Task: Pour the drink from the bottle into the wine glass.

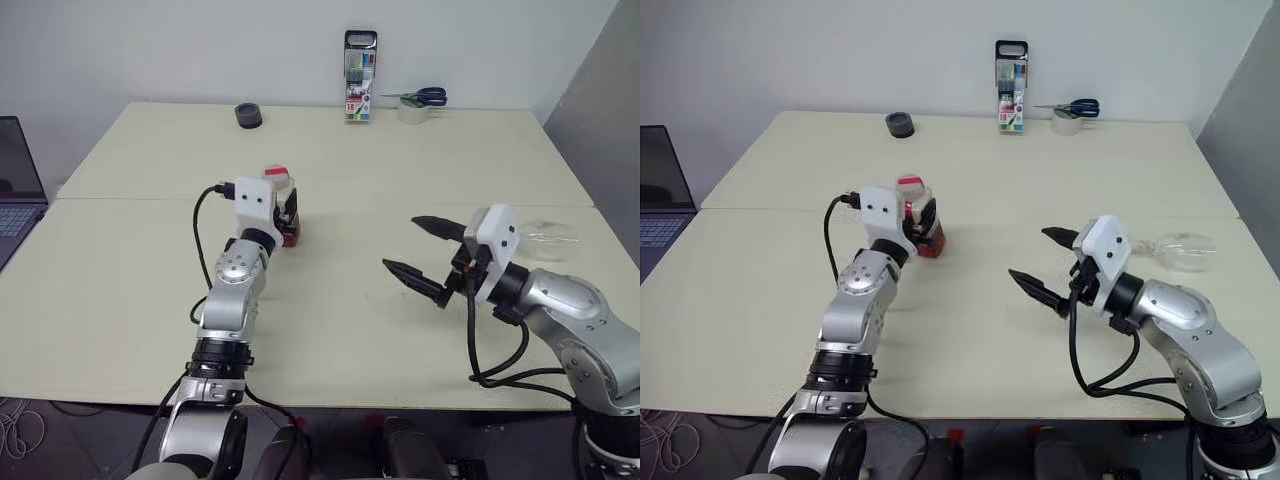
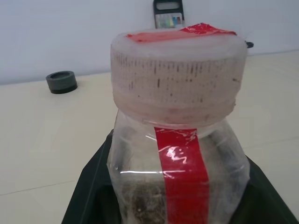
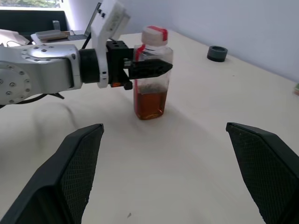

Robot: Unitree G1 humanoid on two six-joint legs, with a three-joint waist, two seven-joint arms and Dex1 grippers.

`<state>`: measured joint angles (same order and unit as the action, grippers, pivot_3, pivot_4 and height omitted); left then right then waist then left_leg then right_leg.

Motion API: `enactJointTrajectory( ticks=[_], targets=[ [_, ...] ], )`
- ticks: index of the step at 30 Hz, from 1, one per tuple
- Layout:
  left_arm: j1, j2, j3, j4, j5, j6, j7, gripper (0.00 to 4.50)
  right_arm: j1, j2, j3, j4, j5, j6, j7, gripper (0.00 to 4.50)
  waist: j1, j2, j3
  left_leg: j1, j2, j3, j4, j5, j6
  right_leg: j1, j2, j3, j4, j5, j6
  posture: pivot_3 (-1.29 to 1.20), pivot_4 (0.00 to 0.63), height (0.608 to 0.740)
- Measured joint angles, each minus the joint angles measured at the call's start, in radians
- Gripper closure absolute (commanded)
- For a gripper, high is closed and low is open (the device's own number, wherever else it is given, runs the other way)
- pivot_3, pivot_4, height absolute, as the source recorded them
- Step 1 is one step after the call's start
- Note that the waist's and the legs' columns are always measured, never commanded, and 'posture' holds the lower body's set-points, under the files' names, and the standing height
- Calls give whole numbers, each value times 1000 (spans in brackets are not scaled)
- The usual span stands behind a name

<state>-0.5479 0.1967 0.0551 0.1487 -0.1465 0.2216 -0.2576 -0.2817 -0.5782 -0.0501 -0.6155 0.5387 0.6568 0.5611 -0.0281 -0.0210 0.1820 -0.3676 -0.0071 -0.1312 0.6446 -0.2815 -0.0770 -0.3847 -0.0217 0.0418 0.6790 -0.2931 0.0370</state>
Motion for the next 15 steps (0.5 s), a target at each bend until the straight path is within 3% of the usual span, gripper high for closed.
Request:
enactJointTrajectory(
  ticks=[9, 15],
  targets=[
    [-79, 96, -131, 30, -142, 10, -533, 2695, -110, 26, -38, -70, 92, 188, -151, 0, -1, 1, 0, -4, 0, 0, 0, 0, 0, -3, 0, -1, 0, 0, 0, 0, 150, 740],
    [-177, 111, -179, 122, -155, -56, -761, 2697, -215, 117, 42, -85, 65, 250, -279, 0, -7, 1, 1, -4, 0, 0, 0, 0, 1, -4, 1, 0, 1, 0, 0, 0, 150, 740]
  ],
)
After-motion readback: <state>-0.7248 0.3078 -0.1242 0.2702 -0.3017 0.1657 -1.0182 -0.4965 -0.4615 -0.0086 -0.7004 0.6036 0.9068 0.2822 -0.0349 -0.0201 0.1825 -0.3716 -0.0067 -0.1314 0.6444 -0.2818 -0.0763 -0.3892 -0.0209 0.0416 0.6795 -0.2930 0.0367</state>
